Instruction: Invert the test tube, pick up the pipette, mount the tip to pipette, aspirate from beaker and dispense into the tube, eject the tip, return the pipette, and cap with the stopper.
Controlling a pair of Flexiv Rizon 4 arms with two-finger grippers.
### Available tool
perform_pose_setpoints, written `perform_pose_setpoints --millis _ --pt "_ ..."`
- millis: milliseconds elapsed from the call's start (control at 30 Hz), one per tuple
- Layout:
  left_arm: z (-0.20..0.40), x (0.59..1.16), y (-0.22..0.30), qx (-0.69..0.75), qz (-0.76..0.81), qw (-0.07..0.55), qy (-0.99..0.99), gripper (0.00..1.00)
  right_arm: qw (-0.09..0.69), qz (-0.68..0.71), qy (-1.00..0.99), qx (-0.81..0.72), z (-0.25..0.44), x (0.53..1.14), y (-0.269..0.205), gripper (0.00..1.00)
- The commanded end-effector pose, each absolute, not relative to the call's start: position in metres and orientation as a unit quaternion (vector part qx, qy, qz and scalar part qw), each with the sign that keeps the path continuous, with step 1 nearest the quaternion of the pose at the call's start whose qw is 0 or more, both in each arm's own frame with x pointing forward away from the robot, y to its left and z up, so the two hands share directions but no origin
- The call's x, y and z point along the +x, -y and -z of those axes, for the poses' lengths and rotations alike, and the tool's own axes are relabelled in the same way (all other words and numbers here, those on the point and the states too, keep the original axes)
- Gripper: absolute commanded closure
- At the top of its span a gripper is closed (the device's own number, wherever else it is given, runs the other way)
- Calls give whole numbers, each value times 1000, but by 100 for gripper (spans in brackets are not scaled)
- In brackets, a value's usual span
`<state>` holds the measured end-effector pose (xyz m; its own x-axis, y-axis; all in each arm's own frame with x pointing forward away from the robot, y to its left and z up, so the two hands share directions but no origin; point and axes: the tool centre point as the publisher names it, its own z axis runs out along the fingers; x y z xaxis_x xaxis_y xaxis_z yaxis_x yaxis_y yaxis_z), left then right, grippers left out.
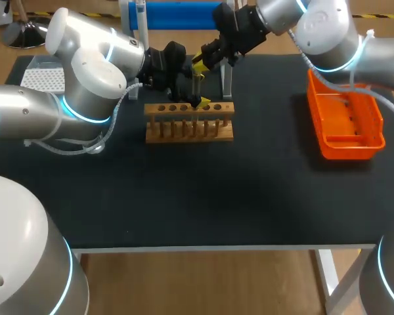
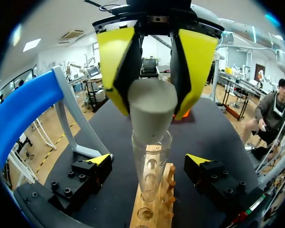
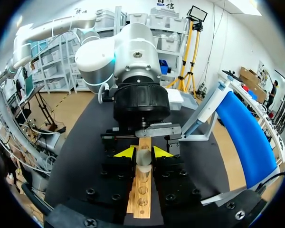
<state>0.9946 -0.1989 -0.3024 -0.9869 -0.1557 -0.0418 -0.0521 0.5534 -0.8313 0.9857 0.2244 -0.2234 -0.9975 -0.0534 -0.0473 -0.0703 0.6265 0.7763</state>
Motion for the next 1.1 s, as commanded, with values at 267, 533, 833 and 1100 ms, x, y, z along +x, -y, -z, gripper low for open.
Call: perform_pose_setpoints --millis 267,533,833,1100 --pt "302 995 199 -59 468 55 -880 0 14 -436 -899 -38 218 988 -225 100" --pt "302 995 199 -59 468 55 -880 0 12 -435 -900 -38 221 986 -226 100" --pt "302 995 199 -59 468 55 -880 0 9 -432 -901 -36 227 986 -225 100" --pt "302 995 199 -59 468 55 -880 0 7 -432 -901 -31 231 986 -223 100"
